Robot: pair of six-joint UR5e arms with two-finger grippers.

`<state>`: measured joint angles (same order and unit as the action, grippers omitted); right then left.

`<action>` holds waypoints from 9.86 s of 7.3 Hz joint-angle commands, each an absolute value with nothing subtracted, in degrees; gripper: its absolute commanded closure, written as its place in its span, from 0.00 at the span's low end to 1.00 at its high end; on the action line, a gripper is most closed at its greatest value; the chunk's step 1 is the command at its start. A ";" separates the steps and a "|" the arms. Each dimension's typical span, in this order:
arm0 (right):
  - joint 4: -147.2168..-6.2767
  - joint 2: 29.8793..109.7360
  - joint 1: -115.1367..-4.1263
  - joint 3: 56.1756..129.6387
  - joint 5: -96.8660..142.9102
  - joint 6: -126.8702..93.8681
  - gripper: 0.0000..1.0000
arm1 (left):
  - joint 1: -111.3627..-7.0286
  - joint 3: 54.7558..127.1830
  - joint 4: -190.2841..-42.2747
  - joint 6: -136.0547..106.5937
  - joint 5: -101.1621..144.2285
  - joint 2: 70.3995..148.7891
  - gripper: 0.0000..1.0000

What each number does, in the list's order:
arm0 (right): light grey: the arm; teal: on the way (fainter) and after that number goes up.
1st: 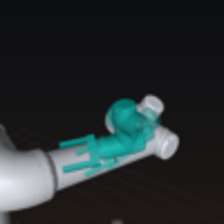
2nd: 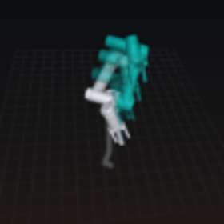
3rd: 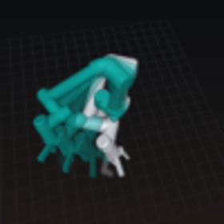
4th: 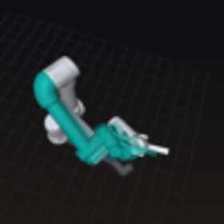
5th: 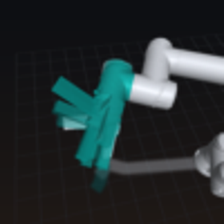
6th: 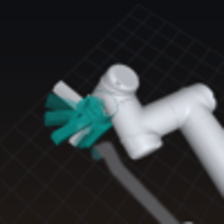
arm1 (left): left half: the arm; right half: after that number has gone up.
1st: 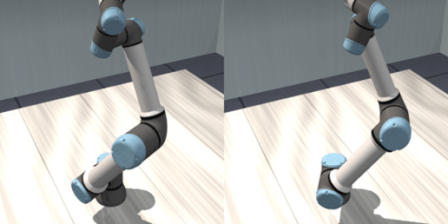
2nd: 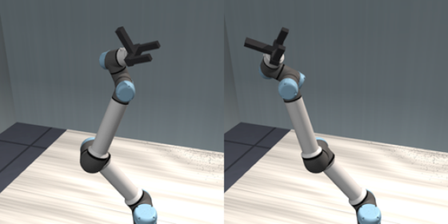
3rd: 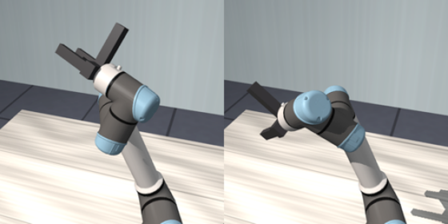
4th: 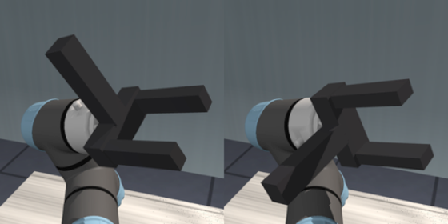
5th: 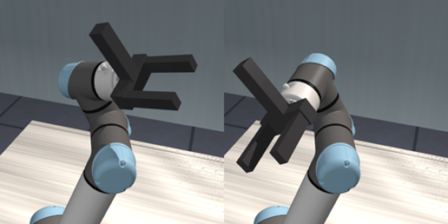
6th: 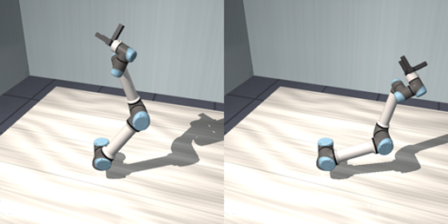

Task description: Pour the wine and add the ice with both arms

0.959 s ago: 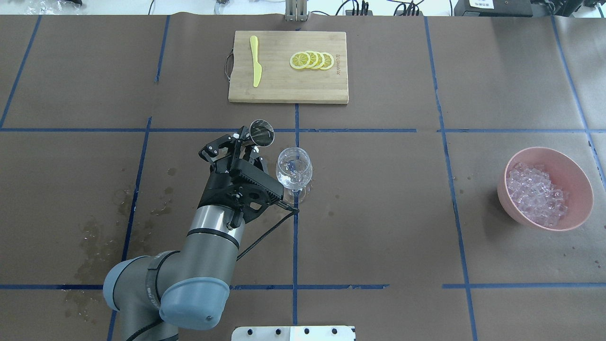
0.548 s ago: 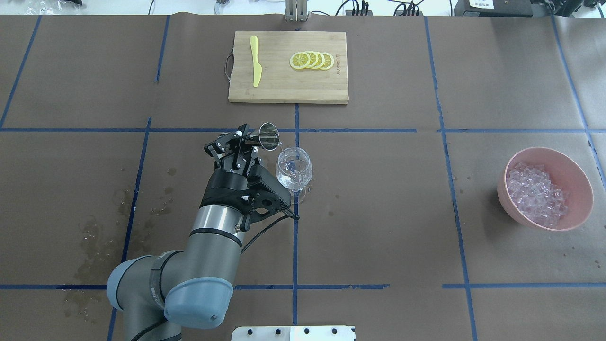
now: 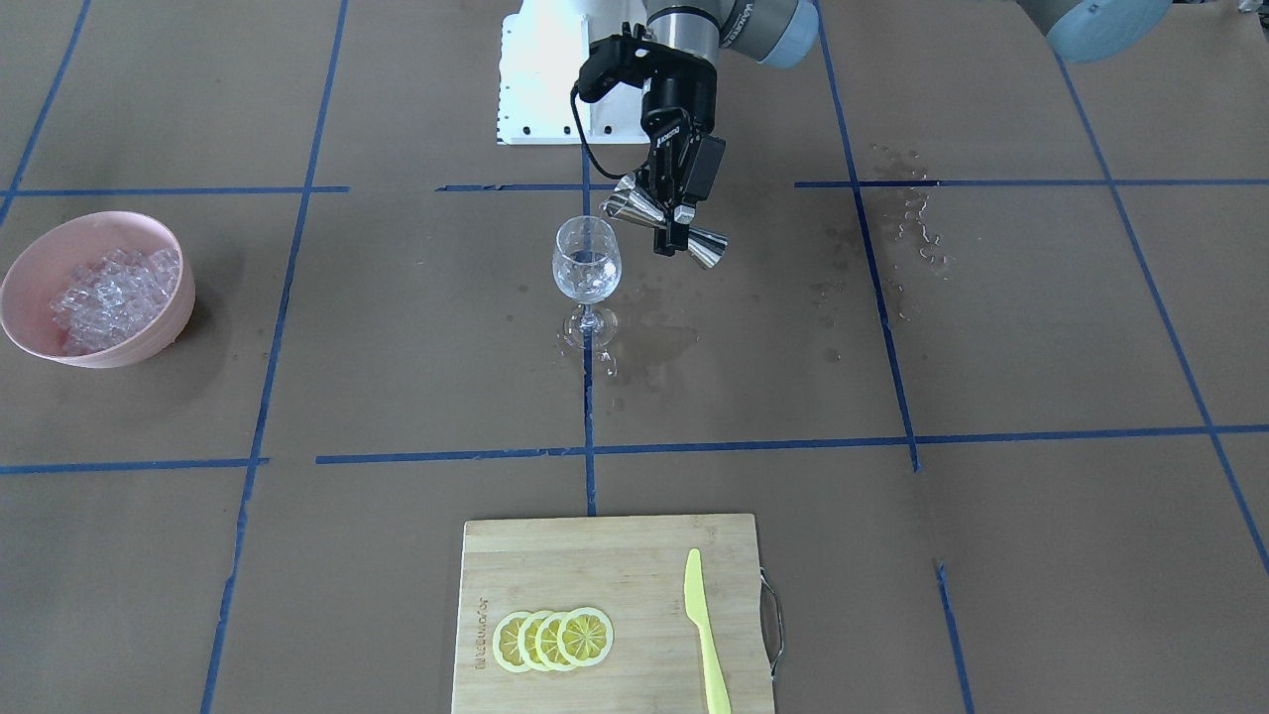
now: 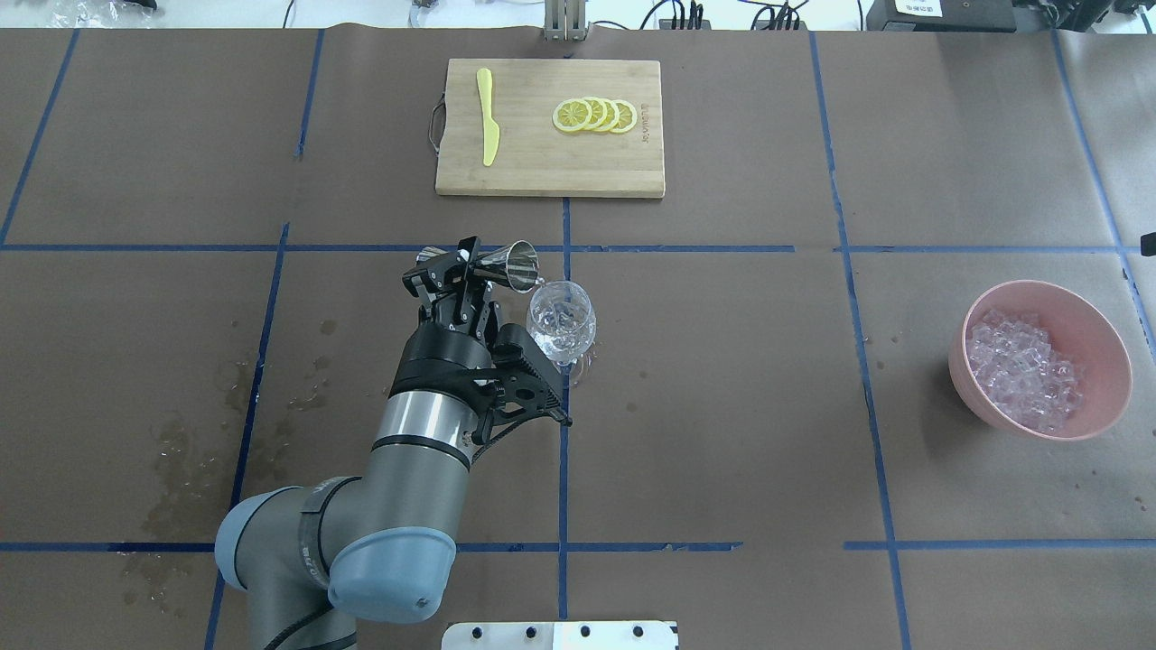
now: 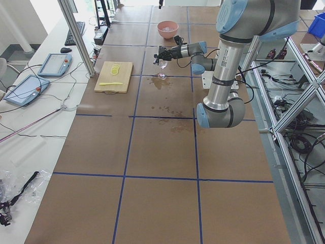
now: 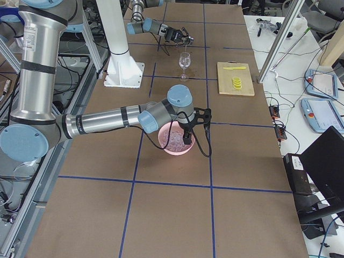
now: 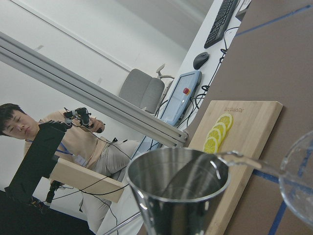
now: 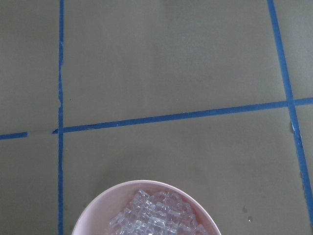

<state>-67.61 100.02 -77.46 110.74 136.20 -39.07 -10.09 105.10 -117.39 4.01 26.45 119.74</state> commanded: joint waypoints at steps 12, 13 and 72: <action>-66.80 100.72 -72.43 114.08 135.36 -47.36 0.00 | -8.44 106.69 -112.93 23.12 24.26 121.90 1.00; -66.80 100.72 -71.46 114.08 134.05 -47.46 0.00 | -8.44 107.22 -114.85 23.03 24.17 121.64 1.00; -69.79 98.69 -54.67 108.55 121.02 -45.33 0.08 | -8.96 104.85 -183.08 -4.57 20.83 84.02 1.00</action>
<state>-69.88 98.08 -54.58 108.87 120.93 -42.06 -8.96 104.85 -183.08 -4.57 20.83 84.02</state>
